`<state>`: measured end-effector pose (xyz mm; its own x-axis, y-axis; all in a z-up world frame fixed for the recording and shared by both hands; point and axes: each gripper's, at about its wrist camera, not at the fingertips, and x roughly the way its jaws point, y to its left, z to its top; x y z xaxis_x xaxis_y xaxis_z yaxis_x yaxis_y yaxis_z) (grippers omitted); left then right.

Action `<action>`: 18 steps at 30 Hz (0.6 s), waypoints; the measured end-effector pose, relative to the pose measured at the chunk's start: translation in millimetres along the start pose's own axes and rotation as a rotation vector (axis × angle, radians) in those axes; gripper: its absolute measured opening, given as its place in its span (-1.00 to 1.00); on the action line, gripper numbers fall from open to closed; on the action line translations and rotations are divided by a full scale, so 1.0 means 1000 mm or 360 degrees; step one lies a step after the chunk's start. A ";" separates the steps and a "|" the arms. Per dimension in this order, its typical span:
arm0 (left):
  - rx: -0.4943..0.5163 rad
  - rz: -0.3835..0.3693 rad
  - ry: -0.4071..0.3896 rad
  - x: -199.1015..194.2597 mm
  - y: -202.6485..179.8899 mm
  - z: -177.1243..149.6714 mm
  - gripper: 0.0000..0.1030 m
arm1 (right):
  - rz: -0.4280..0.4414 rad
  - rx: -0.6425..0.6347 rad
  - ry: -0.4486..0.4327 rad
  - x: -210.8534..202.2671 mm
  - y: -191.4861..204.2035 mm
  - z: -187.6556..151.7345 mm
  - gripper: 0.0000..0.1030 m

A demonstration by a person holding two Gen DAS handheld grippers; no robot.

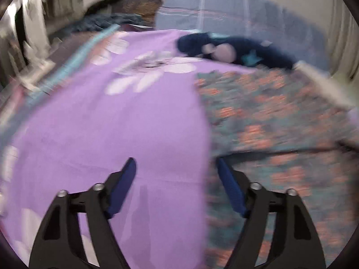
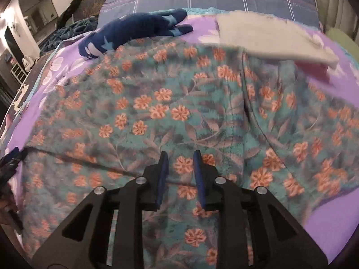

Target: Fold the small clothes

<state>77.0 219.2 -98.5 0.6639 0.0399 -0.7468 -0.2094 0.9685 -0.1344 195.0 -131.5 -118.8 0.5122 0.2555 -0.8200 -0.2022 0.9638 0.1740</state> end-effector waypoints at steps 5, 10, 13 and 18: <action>-0.0173 -0.0373 -0.0084 -0.003 0.012 0.028 0.39 | 0.0081 0.0013 -0.0069 -0.003 0.001 -0.007 -0.15; -0.0175 -0.0359 0.0052 0.070 0.012 0.073 0.39 | 0.0085 -0.0073 -0.0112 -0.002 0.015 -0.015 0.24; -0.0268 -0.0379 0.0094 0.115 0.015 0.093 0.39 | -0.0006 -0.0135 -0.0133 -0.004 0.024 -0.017 0.24; -0.0324 -0.0597 0.0048 0.114 0.008 0.113 -0.96 | 0.0079 -0.0071 -0.0143 -0.003 0.013 -0.017 0.24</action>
<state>232.3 259.4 -111.1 0.7005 -0.3160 -0.6398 -0.0970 0.8461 -0.5241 176.7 -121.2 -123.4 0.5728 0.3106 -0.7585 -0.2651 0.9459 0.1871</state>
